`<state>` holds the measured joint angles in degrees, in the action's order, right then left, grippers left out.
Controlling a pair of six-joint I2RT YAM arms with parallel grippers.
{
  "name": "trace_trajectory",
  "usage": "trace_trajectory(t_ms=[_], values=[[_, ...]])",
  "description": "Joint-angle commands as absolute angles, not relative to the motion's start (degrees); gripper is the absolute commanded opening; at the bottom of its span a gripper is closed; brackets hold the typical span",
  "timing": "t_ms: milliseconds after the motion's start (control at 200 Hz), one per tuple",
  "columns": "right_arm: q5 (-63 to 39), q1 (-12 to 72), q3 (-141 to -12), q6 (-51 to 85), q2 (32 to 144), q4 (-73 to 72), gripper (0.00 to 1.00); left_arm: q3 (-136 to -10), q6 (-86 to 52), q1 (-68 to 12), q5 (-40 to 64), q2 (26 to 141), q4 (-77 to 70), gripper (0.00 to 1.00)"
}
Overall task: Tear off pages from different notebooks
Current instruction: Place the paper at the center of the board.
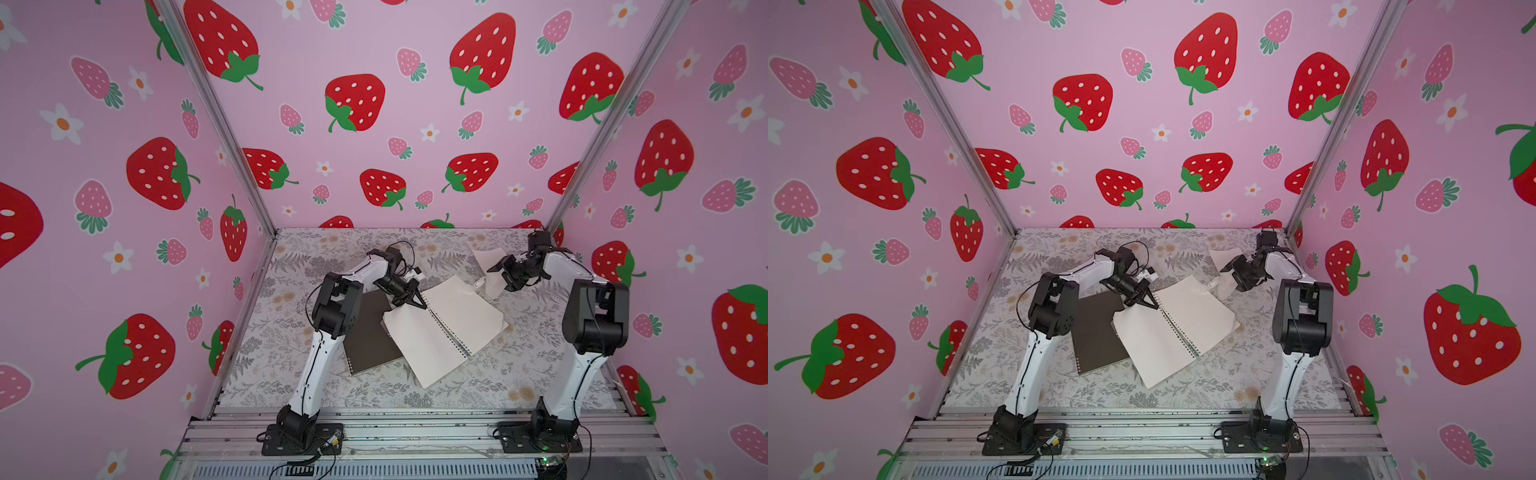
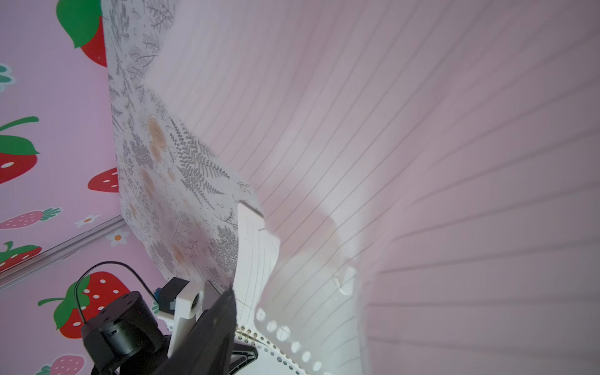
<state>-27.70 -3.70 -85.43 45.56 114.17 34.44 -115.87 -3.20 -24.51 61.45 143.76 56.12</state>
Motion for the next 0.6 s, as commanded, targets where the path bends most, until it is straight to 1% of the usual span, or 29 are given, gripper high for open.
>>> trace_trajectory(t_ms=[0,45,155,285,385,485,535,575,595], values=[[-25.53,-2.75,-81.99,47.06,111.73,34.98,0.74,-116.41,-2.55,-24.87,61.52,142.16,56.25,0.00],[-23.06,-2.78,-79.55,47.60,110.02,35.81,0.75,-116.54,-2.62,-24.87,61.61,142.37,56.25,0.00],[-13.29,-2.64,-73.34,50.05,104.15,40.94,0.77,-116.89,-2.85,-24.83,61.82,142.86,56.25,0.00],[-8.40,-2.08,-65.17,51.92,95.36,46.05,0.80,-117.49,-3.01,-24.87,61.96,143.70,56.26,0.00],[-3.61,-1.14,-60.90,52.28,85.99,49.26,0.80,-117.66,-3.51,-24.87,62.27,144.18,55.75,0.00],[2.70,0.87,-58.46,53.32,75.59,48.03,0.79,-118.17,-4.19,-24.90,62.68,145.00,55.22,0.00],[5.89,1.74,-58.48,53.11,72.43,46.72,0.77,-118.76,-4.46,-24.96,62.67,145.49,55.42,0.00],[6.14,1.83,-59.04,52.65,71.71,45.24,0.70,-119.11,-4.45,-25.13,62.69,145.80,55.56,0.00],[5.57,1.74,-59.59,52.49,72.12,45.18,0.65,-119.24,-4.48,-25.14,62.60,145.82,55.55,0.00]])
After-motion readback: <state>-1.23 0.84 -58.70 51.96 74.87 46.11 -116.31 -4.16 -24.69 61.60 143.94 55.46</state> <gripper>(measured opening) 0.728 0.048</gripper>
